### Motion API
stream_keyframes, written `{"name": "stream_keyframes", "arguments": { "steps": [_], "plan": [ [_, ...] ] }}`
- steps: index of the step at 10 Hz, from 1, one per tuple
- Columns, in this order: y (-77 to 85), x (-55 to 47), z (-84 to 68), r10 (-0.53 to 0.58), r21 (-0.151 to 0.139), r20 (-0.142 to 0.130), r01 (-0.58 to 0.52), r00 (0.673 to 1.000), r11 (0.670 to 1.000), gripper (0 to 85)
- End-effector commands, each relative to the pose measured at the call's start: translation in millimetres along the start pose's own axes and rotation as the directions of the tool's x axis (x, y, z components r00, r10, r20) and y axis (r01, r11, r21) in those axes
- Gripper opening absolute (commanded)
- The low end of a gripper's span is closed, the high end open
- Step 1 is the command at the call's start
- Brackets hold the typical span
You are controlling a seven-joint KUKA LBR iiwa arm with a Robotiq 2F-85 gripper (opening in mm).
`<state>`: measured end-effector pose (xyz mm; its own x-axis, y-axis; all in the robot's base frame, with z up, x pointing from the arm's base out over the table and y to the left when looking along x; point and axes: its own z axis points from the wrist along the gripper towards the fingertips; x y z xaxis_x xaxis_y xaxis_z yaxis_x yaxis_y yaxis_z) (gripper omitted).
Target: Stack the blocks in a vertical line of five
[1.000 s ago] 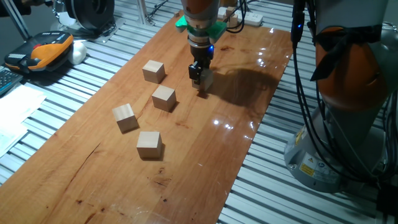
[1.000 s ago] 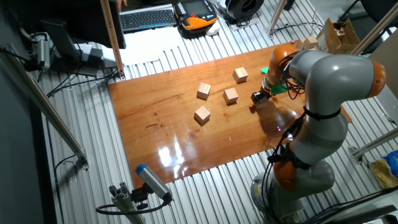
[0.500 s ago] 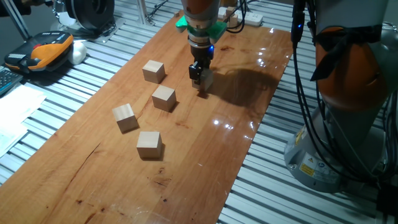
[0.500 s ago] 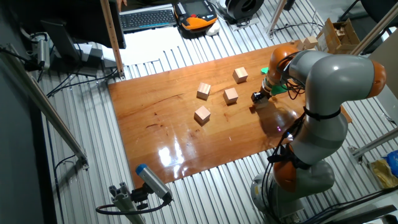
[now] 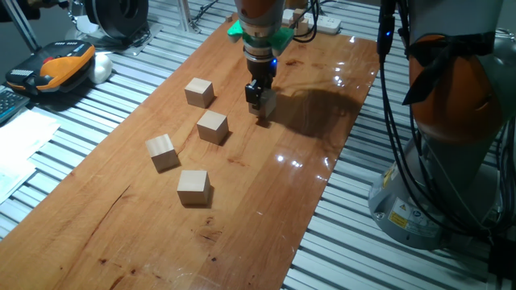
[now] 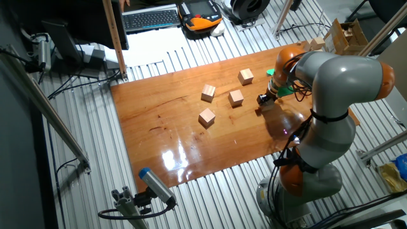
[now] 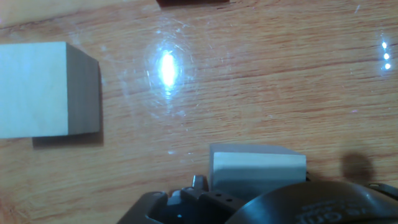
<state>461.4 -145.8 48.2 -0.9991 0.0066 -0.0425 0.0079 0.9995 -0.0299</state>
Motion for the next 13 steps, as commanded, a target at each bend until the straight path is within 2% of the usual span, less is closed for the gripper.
{"name": "stream_keyframes", "arguments": {
  "steps": [1, 4, 5, 9, 11, 13],
  "plan": [
    [0.0, 0.2, 0.4, -0.003, -0.002, 0.0, 0.003, 1.0, 1.0, 68.0],
    [-0.3, 0.6, 0.6, -0.009, -0.001, -0.002, 0.009, 1.0, 1.0, 68.0],
    [-0.5, 0.9, 0.7, -0.01, -0.004, -0.002, 0.01, 1.0, 1.0, 51.0],
    [-0.6, 0.7, 0.5, -0.012, -0.012, 0.001, 0.012, 1.0, 1.0, 51.0],
    [-0.6, 0.1, -0.3, -0.026, 0.003, -0.011, 0.026, 1.0, 1.0, 51.0],
    [-1.4, 0.7, -0.3, 0.011, -0.017, 0.004, -0.011, 1.0, 1.0, 51.0]
  ]
}}
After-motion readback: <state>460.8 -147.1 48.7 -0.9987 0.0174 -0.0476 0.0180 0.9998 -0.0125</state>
